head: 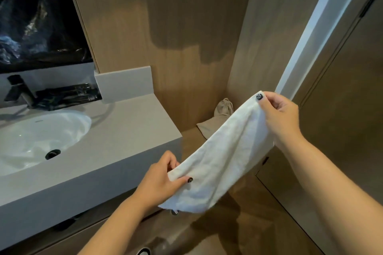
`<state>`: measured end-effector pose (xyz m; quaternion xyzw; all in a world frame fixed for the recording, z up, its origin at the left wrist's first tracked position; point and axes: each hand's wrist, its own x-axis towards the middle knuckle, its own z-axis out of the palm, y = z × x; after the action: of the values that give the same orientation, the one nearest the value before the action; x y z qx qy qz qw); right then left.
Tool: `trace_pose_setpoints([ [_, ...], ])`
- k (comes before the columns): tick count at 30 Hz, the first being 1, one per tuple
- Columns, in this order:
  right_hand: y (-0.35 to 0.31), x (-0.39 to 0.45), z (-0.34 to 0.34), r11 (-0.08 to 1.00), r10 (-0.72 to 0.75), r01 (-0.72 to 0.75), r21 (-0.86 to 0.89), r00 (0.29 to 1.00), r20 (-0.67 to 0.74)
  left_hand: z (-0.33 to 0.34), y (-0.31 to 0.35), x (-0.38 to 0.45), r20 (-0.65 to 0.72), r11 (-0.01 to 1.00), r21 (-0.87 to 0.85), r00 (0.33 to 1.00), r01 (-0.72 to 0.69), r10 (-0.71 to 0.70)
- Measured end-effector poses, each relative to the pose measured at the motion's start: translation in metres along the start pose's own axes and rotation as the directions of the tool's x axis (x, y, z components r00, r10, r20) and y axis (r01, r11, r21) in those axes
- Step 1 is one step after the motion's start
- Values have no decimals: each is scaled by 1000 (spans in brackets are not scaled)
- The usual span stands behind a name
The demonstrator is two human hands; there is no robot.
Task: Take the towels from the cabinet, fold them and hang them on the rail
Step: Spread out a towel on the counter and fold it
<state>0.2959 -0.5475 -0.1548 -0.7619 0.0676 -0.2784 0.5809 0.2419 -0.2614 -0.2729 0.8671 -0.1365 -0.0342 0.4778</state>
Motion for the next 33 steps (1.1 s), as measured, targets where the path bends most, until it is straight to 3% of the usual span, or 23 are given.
trace_pose_setpoints([
  [5,16,9,24,998,16,-14,-69,1000,16,-41,-30,17,7,957,260,991,-132,135],
  [10,13,26,69,997,73,-71,-41,997,39,-87,-56,48,-13,871,408,952,-274,306],
  [13,8,37,102,995,84,-80,-56,994,73,-107,-87,66,87,858,424,956,-290,280],
  [17,7,59,149,994,90,-85,-74,994,64,-121,-122,80,160,993,98,986,-67,50],
  [22,5,94,191,992,126,-125,-34,992,15,-145,-149,106,196,984,-150,979,92,-62],
  [30,12,114,237,990,131,-133,-51,991,-38,-207,-178,164,-10,967,-210,989,145,-150],
  [33,18,111,245,985,116,-121,-126,992,-44,-239,-180,181,-66,986,-128,991,109,-118],
])
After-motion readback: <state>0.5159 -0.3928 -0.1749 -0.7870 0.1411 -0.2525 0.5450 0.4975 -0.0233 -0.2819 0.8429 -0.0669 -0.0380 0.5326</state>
